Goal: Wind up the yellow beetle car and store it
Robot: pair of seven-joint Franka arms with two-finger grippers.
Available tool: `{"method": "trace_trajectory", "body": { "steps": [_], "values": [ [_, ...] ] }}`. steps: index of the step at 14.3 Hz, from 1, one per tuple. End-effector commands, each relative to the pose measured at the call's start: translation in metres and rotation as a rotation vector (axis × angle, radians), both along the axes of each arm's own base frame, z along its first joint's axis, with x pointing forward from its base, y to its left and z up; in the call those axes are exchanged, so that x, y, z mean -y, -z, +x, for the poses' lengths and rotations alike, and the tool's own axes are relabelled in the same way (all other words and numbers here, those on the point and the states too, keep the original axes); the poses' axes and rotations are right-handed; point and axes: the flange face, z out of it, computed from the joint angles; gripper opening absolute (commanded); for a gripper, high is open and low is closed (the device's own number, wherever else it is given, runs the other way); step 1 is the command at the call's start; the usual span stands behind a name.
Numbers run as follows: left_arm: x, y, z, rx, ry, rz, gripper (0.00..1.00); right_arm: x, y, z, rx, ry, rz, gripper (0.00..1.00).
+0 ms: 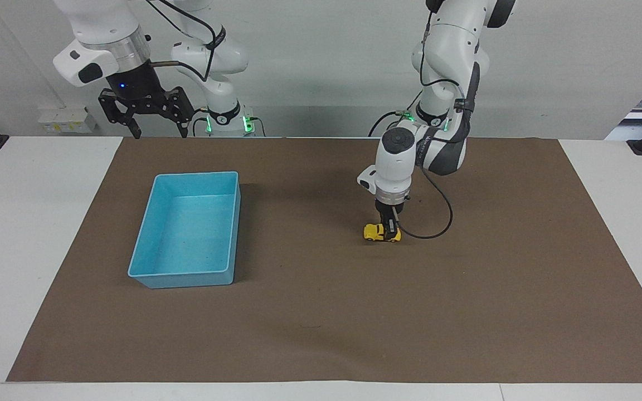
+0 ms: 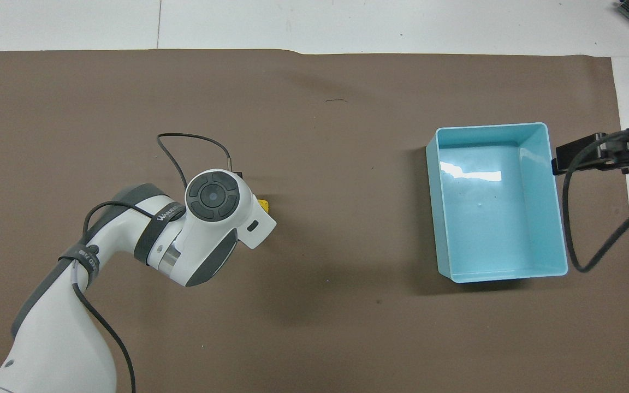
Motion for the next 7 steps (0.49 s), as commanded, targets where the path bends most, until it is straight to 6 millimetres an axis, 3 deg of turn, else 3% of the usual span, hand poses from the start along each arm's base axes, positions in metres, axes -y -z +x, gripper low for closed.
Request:
{"method": "trace_trajectory", "body": {
  "steps": [1,5,6,7],
  "values": [
    [-0.03,0.01,0.0,-0.015,0.009,0.033,0.0,0.003,-0.004,-0.002,0.009,0.025,0.024,1.0],
    [-0.055,0.013,0.009,-0.032,0.025,0.044,0.0,0.002,-0.004,-0.002,0.009,0.023,0.025,1.0],
    [-0.06,0.007,0.012,-0.028,0.015,0.044,0.12,0.003,-0.004,-0.002,0.009,0.025,0.024,1.0],
    [-0.061,-0.003,0.014,-0.021,0.012,0.045,0.75,0.003,-0.004,-0.002,0.009,0.024,0.025,1.0]
  ]
}}
